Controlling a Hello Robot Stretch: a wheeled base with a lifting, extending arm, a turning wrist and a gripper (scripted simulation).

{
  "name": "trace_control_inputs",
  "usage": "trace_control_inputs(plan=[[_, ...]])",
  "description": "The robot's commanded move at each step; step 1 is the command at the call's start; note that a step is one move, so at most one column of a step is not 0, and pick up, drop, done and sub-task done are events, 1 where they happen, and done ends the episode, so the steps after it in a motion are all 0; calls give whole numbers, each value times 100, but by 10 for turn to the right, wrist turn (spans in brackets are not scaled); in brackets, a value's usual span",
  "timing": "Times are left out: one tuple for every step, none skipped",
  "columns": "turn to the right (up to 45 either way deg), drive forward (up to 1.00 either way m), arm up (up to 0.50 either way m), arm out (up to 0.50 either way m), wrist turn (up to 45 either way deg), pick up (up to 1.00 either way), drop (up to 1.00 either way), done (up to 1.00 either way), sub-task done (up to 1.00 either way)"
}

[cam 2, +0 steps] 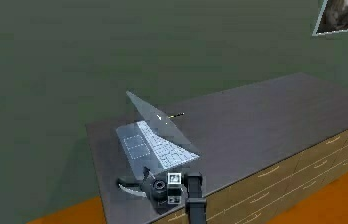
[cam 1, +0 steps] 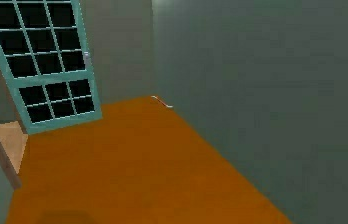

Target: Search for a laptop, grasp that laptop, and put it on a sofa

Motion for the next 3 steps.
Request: trace_control_inputs(plan=[[0,0,26,0,0,0,0,0,0],[0,0,0,0,-450,0,0,0,0],[0,0,0,0,-450,0,0,0,0]])
